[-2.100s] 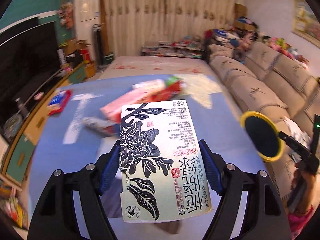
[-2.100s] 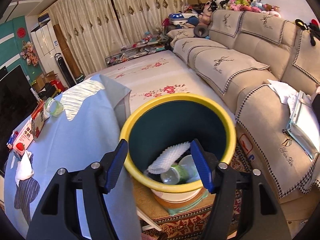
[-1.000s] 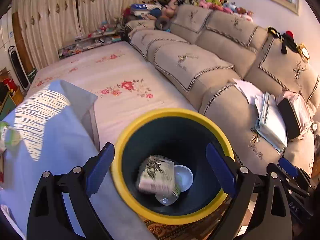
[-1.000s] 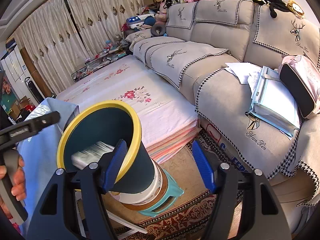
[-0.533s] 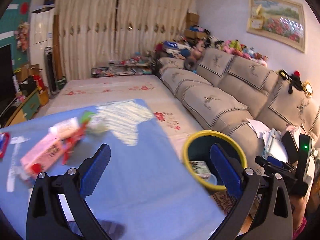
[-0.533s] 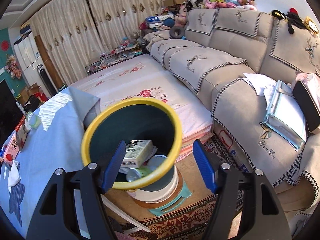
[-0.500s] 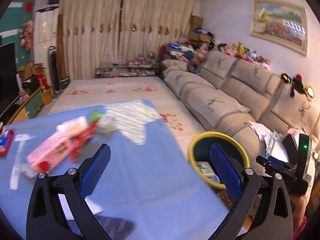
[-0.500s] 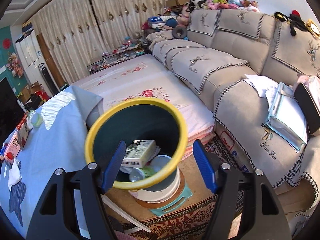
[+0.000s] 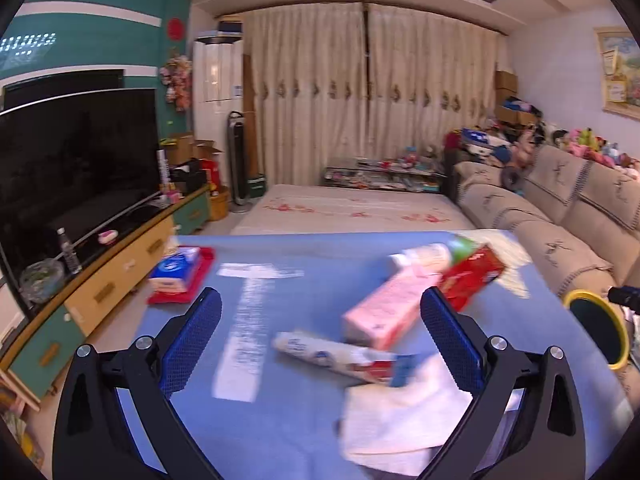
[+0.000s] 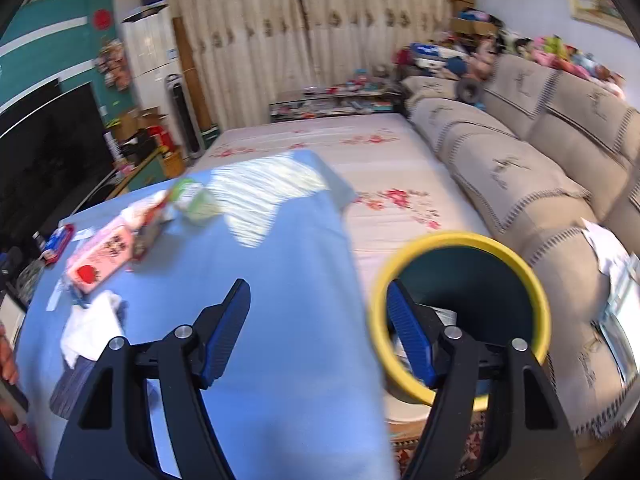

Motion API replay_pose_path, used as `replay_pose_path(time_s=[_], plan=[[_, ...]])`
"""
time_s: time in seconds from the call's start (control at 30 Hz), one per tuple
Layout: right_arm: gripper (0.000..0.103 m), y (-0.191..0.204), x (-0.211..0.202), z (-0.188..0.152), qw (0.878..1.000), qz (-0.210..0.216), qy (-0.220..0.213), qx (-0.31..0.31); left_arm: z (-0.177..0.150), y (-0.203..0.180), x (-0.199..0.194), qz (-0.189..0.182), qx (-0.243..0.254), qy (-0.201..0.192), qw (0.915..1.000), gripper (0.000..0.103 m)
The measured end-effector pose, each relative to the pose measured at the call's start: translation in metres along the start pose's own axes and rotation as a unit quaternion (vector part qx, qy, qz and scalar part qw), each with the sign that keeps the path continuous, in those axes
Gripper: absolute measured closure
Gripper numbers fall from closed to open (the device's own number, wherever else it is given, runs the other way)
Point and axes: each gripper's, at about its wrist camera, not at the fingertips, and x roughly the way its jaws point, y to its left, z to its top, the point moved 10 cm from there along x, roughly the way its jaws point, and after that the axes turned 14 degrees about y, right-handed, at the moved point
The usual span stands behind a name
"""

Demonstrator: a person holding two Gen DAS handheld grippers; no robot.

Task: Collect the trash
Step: 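Grasp the red snack wrapper with the right gripper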

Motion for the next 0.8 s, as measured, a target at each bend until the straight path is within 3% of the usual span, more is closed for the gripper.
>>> replay_pose_path(time_s=[0.1,0.3,0.4,0.7,0.8], plan=[[0.036,0.041,0.012,0.013,0.999,0.018,0.006,-0.03,-0.004,0.028,0.01,0.012,-0.024,0.008,0.9996,0.005],[0.036,0.106,0.046,0.041,0.996,0.076,0.033,-0.043,-0.005,0.045,0.002,0.036,-0.047,-0.008,0.9982,0.005],[0.037,0.128,0.06,0.053,0.995,0.083,0.039,-0.041,-0.007,0.048,0.003,0.028,-0.058,-0.005,0.9979,0.005],[0.055,0.161,0.103,0.07,0.995,0.062,0.063,-0.052,-0.014,0.032,0.011,0.019,-0.045,0.011,0.9987,0.005],[0.069,0.165,0.116,0.069,0.993,0.075,0.078,-0.044,-0.016,0.025,0.014,0.021,-0.038,0.017,0.9989,0.005]])
